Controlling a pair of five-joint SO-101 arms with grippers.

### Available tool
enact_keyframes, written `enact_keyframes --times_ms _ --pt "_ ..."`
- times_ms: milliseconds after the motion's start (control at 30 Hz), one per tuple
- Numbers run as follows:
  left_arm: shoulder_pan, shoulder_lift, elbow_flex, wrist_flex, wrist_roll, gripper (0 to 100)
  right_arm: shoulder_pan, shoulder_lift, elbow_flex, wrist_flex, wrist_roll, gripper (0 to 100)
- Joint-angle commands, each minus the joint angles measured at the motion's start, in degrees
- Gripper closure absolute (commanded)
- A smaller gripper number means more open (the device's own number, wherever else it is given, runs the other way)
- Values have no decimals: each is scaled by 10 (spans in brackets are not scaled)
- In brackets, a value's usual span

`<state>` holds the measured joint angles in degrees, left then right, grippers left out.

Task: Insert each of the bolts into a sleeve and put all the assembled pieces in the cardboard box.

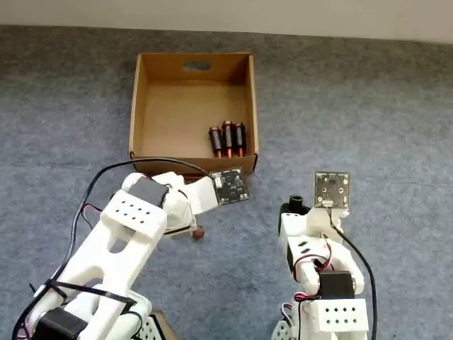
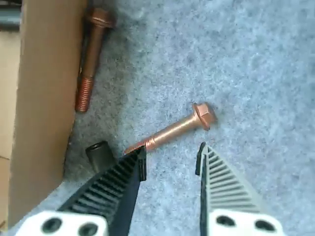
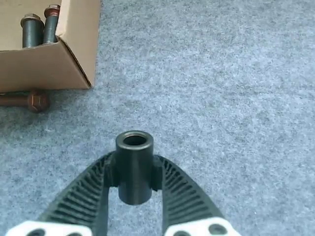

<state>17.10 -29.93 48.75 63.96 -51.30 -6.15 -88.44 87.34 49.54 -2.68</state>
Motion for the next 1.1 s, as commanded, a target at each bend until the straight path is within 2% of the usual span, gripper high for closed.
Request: enact_keyframes --times_ms 0,167,333,567,900,1067 --pt "-3 -13 -23 5 -30 818 7 -7 -5 -10 -5 992" --pt "-2 50 -29 2 -55 818 7 -7 -4 -10 -5 992" --pt "1 150 -85 2 -55 819 7 -7 -4 -10 -5 992" --pt "4 207 -118 -2 -55 819 7 -7 -4 -10 -5 992" --pt "36 277 -108 -77 -53 822 7 -7 -4 -10 -5 992" --pt "37 288 -107 -127 -1 819 7 -7 -4 -10 -5 992"
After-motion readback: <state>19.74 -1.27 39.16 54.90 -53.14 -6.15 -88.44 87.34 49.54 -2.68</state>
